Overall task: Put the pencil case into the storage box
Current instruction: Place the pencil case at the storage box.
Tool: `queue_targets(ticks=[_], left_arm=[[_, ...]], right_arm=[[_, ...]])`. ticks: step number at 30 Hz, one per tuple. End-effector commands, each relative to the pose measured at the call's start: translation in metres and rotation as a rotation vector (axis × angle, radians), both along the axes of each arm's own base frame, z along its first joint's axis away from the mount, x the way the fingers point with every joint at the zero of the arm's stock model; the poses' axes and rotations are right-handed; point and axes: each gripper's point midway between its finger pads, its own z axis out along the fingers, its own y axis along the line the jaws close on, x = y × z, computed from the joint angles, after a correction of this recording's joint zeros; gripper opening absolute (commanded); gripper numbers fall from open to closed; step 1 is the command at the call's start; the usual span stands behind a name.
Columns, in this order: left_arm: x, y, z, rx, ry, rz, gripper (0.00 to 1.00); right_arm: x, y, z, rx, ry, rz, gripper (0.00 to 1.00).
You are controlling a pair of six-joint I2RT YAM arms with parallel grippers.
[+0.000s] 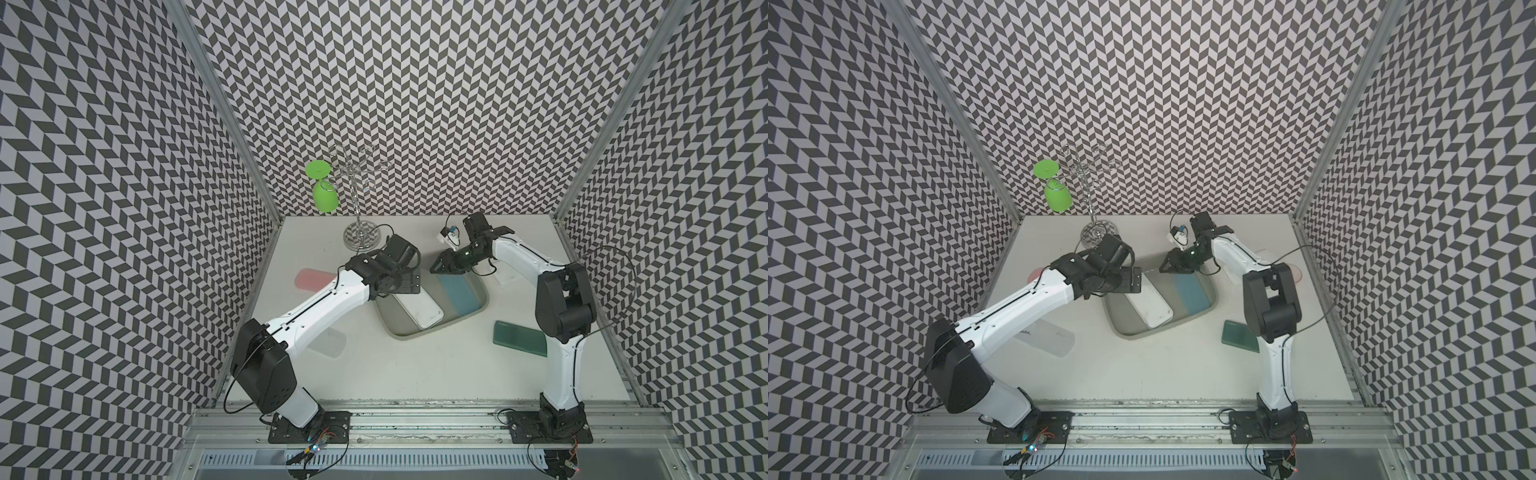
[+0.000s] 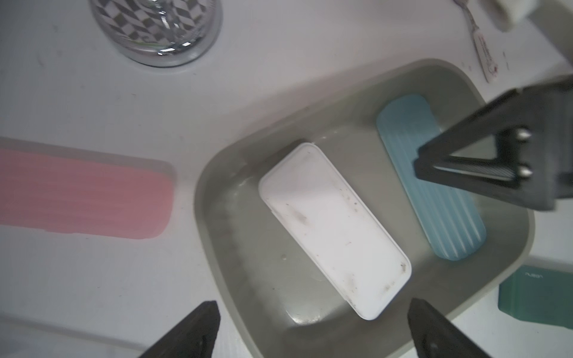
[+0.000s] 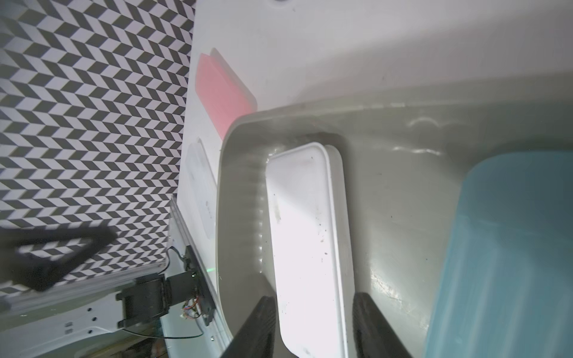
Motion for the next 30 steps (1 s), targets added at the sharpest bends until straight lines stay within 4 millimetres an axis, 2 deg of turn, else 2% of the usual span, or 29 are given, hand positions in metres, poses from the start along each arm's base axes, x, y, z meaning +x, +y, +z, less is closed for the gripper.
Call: queue_targets(ticks=[1,4,9,12,15,20,23,25,27,30], left_arm=[[0.002,0.045,0.010,-0.017,0.000,0.108,1.00],[0.007,0.075,0.013,-0.022,0.000,0.173,1.00],[0.005,0.111,0.009,0.009,0.024,0.276,1.00],[-0.002,0.128,0.006,0.010,0.040,0.331,1.00],[-0.008,0.141,0.003,-0.014,0.037,0.366,1.00],[-0.019,0.154,-0.008,-0.036,0.059,0.387,1.00],[-0.024,0.161,-0.014,-0.029,0.072,0.389,1.00],[-0.026,0.165,-0.016,-0.028,0.076,0.391,1.00],[-0.027,0.167,-0.019,-0.031,0.081,0.389,1.00],[-0.028,0.170,-0.024,-0.032,0.092,0.390,1.00]], right_arm=[[-0.001,-0.006,0.014,-0.054,-0.080,-0.010,0.53],[-0.010,0.009,0.014,-0.084,-0.112,0.048,0.54],[-0.029,0.058,-0.006,-0.203,-0.180,0.175,0.63],[-0.029,0.079,-0.021,-0.315,-0.239,0.208,0.72],[-0.026,0.089,-0.030,-0.404,-0.301,0.204,0.80],[-0.030,0.109,-0.033,-0.460,-0.396,0.225,0.82],[-0.036,0.122,-0.038,-0.441,-0.395,0.253,0.80],[-0.044,0.132,-0.044,-0.393,-0.359,0.287,0.76],[-0.052,0.143,-0.045,-0.325,-0.327,0.314,0.66],[-0.059,0.152,-0.049,-0.266,-0.285,0.320,0.47]])
